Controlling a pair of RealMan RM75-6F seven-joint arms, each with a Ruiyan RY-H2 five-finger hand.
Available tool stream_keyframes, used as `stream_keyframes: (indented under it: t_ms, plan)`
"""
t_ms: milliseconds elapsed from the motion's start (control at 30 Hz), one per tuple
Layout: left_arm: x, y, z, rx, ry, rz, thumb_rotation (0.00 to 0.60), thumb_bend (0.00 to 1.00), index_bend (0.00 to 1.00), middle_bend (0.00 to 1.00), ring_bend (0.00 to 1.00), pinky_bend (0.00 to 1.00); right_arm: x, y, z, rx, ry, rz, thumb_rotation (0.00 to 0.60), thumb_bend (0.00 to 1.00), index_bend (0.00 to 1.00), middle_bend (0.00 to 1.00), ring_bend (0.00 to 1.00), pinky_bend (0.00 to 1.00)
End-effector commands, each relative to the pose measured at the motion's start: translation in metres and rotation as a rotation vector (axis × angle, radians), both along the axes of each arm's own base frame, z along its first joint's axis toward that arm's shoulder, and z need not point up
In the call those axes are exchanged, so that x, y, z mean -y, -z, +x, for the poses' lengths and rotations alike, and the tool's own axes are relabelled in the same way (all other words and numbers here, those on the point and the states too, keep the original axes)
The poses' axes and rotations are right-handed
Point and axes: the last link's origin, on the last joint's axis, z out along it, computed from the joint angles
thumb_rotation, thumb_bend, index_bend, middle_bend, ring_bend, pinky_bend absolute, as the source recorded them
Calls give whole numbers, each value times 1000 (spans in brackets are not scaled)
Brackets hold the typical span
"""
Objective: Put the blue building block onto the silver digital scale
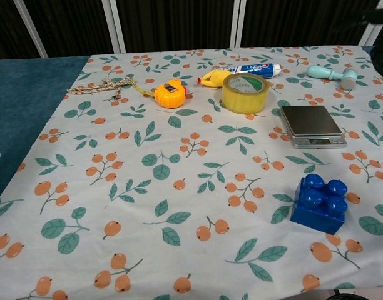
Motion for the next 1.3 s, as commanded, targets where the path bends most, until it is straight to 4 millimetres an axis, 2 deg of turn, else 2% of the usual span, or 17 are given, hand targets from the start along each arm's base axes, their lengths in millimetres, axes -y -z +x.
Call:
stream_keyframes:
  t_ms: [33,300,633,1300]
  plan:
    - [-1,1,0,-1,-1,-2,600,309,49,77,54,89,-11,14,-14,-32,11,29,600,752,37,725,745,664]
    - [-2,1,0,-4,0,3,600,309,49,77,55,89,-5,43,-29,-76,54,81,600,825,113,768,786,677]
    - [-1,2,0,-10,-3,2,600,309,49,77,55,89,9,63,-29,-142,77,112,600,837,122,781,798,677]
    - [-2,2,-1,-10,-2,-3,600,309,49,77,55,89,8,99,-34,-220,123,196,600,839,126,784,799,677]
